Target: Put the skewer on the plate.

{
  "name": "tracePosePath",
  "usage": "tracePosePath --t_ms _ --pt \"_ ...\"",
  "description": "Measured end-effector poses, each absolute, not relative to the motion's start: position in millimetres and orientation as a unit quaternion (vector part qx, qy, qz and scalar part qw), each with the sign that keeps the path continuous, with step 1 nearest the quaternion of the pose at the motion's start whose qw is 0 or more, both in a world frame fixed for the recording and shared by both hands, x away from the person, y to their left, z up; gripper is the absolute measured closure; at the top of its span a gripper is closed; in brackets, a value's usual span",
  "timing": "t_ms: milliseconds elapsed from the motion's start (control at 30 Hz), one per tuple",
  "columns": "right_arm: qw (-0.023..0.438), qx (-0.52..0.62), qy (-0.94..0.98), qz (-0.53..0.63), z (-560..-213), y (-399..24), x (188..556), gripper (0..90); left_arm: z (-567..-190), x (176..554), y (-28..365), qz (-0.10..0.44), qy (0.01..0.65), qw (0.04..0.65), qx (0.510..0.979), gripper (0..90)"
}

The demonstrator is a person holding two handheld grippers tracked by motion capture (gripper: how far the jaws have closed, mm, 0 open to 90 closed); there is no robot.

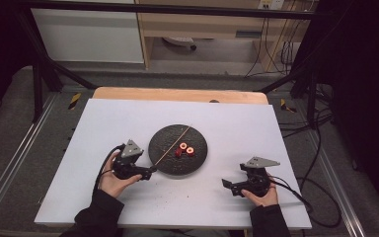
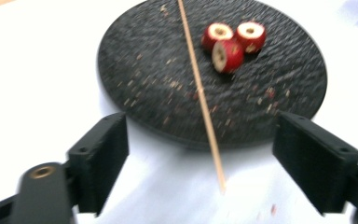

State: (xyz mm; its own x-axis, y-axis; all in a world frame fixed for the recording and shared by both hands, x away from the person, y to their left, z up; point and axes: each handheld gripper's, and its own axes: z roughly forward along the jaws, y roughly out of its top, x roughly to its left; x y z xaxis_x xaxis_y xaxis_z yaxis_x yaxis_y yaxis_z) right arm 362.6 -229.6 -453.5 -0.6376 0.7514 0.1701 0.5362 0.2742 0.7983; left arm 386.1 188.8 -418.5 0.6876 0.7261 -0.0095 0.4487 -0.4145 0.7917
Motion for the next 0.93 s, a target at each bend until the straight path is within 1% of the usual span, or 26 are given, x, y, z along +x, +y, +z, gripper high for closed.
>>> tracePosePath --t_ms 133,300,467,667,933 --pt "0.12 0.409 0.789 0.443 -453.7 -229.3 362.6 0.7 -422.4 376.8 209.8 0.174 0.366 0.411 0.816 10.0" --pt "0.119 0.407 0.79 0.443 -453.8 -229.4 362.6 0.6 -428.5 367.0 235.3 0.176 0.38 0.412 0.809 6.2" --pt "0.117 0.406 0.791 0.442 -453.5 -229.2 361.6 0.6 -437.9 359.4 255.9 0.176 0.394 0.41 0.803 6.1" --pt "0.116 0.403 0.794 0.441 -453.7 -229.8 360.8 0.6 -448.8 352.0 272.0 0.176 0.4 0.41 0.801 6.1" --pt "0.111 0.401 0.798 0.436 -454.0 -230.1 359.9 0.6 -451.4 351.5 272.1 0.179 0.394 0.402 0.807 6.1"
